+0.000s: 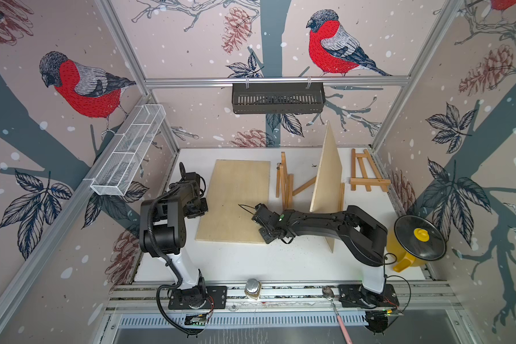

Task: Disassemble the easel
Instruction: Adjust the drawing board.

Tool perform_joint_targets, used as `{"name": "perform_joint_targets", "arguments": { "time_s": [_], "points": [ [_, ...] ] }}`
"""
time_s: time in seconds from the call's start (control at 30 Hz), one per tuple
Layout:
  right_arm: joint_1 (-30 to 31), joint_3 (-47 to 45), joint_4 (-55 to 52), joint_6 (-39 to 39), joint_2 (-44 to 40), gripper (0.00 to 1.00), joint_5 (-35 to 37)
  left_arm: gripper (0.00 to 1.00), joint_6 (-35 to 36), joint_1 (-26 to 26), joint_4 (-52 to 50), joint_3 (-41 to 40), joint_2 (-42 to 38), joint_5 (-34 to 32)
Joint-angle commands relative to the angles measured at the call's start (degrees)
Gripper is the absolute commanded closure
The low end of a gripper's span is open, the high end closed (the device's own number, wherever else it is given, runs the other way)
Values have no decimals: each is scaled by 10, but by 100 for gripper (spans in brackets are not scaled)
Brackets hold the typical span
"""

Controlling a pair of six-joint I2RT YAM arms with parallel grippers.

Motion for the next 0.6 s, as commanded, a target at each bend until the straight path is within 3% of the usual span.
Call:
{"name": "perform_joint_targets", "arguments": {
  "time_s": [0.0,0.07,0.2,0.33,0.57],
  "points": [
    [1,1,0,5,5,94,1,69,0,-5,-81,-11,7,69],
    [0,2,-3,5,4,93,3,62,-2,-6,-82,-11,1,64],
    [0,3,-10,8,-9,76,19,46,-6,-6,-84,-6,-14,43],
    [1,-1,-21,10,-36,64,45,43,-13,-5,-89,5,-31,16],
    [13,4,-53,-1,-113,60,89,41,-27,-3,-125,45,-95,-31]
  ]
}}
